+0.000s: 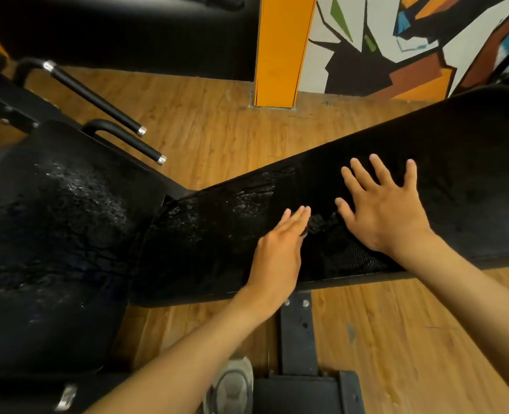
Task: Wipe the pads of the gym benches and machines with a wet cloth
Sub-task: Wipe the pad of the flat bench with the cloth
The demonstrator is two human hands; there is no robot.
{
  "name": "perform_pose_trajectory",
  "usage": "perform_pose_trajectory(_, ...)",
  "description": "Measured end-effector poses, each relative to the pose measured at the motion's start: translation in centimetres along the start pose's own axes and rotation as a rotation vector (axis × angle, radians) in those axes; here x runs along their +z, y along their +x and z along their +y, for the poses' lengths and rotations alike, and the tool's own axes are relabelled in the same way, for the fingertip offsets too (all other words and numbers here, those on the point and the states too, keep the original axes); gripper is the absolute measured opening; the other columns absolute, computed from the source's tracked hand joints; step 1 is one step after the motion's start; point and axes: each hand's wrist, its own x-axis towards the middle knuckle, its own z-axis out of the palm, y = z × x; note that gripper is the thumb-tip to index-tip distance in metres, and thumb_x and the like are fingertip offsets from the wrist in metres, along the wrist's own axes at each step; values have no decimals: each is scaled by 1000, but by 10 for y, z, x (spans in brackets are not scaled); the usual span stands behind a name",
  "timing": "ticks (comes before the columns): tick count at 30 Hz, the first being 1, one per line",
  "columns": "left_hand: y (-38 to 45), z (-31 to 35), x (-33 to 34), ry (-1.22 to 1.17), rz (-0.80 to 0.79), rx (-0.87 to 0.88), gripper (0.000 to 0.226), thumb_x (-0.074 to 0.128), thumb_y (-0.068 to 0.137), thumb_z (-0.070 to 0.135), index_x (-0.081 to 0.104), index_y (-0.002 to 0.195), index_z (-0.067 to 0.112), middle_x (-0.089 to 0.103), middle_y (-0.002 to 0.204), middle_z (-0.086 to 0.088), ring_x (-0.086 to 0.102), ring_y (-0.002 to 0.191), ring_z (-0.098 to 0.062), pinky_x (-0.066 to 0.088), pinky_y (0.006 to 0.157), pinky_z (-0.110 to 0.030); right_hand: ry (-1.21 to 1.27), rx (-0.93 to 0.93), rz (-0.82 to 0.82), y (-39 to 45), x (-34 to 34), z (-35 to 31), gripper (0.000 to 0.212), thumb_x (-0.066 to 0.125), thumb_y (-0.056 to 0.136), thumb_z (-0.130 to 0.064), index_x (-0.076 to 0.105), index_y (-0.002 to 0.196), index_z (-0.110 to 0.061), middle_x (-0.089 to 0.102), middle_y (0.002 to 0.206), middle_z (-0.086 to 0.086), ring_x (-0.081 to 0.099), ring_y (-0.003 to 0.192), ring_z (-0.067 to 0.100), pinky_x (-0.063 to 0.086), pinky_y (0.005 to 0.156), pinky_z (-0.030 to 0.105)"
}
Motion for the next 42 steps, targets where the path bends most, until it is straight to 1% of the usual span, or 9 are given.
perform_pose_trajectory(3,72,-18,15,140,2,-73,48,46,107,5,45,154,15,53,152,-8,39,148,-25,40,114,-43,7,0,1,-1,-3,-1,79,-6,95,-56,12,163,-21,8,171,2,1,158,29,2,119,68)
perform_pose_trajectory(7,167,-47,26,177,-65,-179,46,45,106,3,50,151,13,67,124,-15,63,119,-34,53,95,-44,9,8,-3,-2,-5,-2,80,-5,95,-56,15,163,-19,11,171,3,4,158,30,3,119,68)
perform_pose_trajectory(12,119,-45,27,144,13,-76,51,54,103,0,48,152,14,61,142,-14,48,142,-29,48,109,-53,4,4,7,-3,-6,-3,78,0,97,-55,22,162,-16,18,169,6,9,157,33,7,119,70)
perform_pose_trajectory(18,89,-40,20,72,16,-25,51,53,104,2,46,153,16,54,151,-6,37,149,-19,42,116,-43,-9,-4,1,-2,-8,-5,75,10,99,-52,32,159,-11,27,166,11,17,155,37,11,116,73)
perform_pose_trajectory(25,180,-50,30,96,-19,-155,47,50,105,1,50,151,13,67,131,-19,65,123,-23,52,102,-34,-19,-2,1,1,-8,-6,76,10,99,-53,32,158,-11,28,166,10,18,155,37,11,115,74)
perform_pose_trajectory(29,118,-42,21,66,-12,-61,50,53,104,2,48,152,14,55,149,-10,42,146,-21,44,115,-45,-25,0,2,0,-6,-6,77,6,99,-53,29,159,-12,24,167,10,15,156,36,10,115,73)
perform_pose_trajectory(33,59,-29,7,-7,-37,0,52,53,104,1,45,153,16,49,155,0,33,149,-13,39,119,-37,-26,-7,-3,1,-8,-7,77,5,98,-52,26,160,-12,22,168,10,13,156,36,9,115,74)
perform_pose_trajectory(38,127,-45,16,29,-77,-82,50,48,105,0,46,153,15,52,152,-10,37,149,-23,40,118,-44,-20,-3,-8,0,-9,-7,78,4,98,-52,27,160,-12,22,168,9,14,156,36,10,115,74)
perform_pose_trajectory(42,165,-48,19,-34,-81,-183,48,46,106,0,47,152,15,51,150,-21,38,148,-23,39,116,-32,-12,-4,-3,1,-9,-7,78,5,97,-53,27,160,-12,23,168,9,14,156,36,9,115,74)
